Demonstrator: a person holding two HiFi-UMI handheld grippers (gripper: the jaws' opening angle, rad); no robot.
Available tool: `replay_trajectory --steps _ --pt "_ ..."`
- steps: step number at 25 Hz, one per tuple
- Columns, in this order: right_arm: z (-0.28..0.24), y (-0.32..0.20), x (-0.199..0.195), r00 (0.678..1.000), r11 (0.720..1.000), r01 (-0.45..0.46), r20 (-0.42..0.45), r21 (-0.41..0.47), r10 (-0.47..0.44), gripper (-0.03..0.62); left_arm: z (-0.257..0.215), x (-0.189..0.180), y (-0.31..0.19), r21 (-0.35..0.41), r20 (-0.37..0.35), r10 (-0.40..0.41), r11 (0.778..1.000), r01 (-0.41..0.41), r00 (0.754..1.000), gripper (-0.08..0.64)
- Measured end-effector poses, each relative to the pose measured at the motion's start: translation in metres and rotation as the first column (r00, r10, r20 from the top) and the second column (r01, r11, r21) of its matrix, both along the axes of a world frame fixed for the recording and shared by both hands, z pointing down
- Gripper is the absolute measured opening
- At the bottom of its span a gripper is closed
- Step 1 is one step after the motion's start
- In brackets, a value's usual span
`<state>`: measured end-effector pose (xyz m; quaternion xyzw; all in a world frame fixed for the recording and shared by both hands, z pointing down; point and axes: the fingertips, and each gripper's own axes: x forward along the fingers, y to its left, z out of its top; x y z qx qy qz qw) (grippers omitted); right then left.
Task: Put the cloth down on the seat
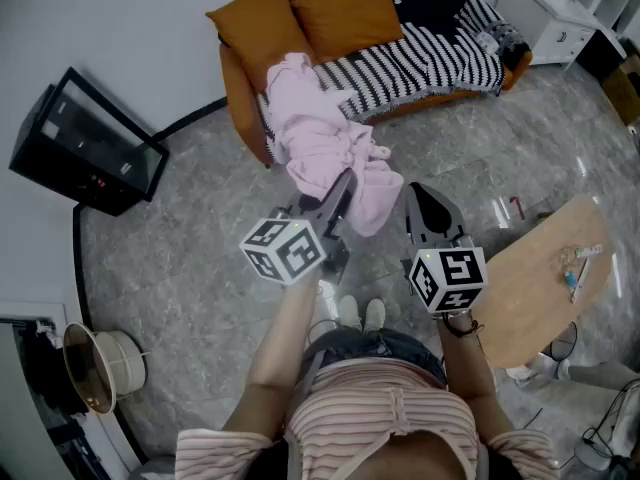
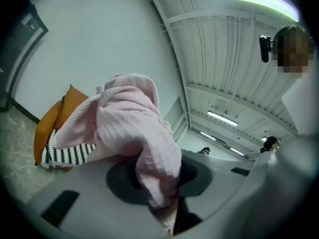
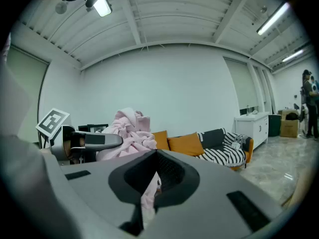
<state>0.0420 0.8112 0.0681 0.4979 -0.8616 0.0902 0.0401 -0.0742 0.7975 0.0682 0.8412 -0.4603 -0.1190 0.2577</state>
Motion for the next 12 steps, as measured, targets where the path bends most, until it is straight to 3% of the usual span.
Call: replay_trajectory --steps 12 --pt "0.0099 -0.0033 0.0010 1.000 1.000 -0.004 -0.023 -0.017 0.003 0.008 0.0098 -0.0025 -0.0044 -0.019 0.005 -0.007 1.000 0.007 1.000 0.106"
